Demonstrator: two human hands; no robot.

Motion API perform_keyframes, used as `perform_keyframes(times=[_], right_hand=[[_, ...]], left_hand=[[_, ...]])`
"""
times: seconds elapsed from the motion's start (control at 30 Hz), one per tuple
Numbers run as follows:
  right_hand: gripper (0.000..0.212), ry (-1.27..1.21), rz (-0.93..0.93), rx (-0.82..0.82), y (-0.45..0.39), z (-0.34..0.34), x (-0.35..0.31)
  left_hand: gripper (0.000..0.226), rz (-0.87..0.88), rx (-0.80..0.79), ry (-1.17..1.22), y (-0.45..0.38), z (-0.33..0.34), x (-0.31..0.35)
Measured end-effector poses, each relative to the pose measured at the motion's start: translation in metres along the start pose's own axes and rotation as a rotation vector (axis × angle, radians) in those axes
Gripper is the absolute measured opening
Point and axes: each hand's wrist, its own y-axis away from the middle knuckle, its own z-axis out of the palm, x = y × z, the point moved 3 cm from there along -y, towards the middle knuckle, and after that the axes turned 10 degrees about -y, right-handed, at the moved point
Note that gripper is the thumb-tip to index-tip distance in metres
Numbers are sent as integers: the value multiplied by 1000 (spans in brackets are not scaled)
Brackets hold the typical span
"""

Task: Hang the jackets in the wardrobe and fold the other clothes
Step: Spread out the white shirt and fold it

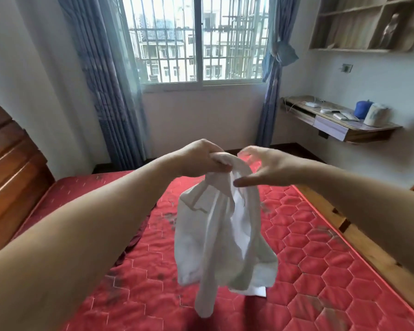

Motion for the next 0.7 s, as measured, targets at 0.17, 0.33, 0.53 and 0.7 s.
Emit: perform_keyframes(times=[0.17, 0.33, 0.53, 0.7], right_hand=[[43, -192, -60, -28, 15, 0, -26], [27, -603, 44, 79, 33, -7, -8], [32, -1119, 170, 422, 48, -31, 4], [17, -1167, 197, 498, 66, -51, 8]], left_hand=[[13, 47, 165, -157, 23, 8, 46], [66, -190, 415, 20, 67, 37, 23], [119, -436, -361, 146, 102, 137, 21], [64, -354, 73, 244, 87, 163, 43]])
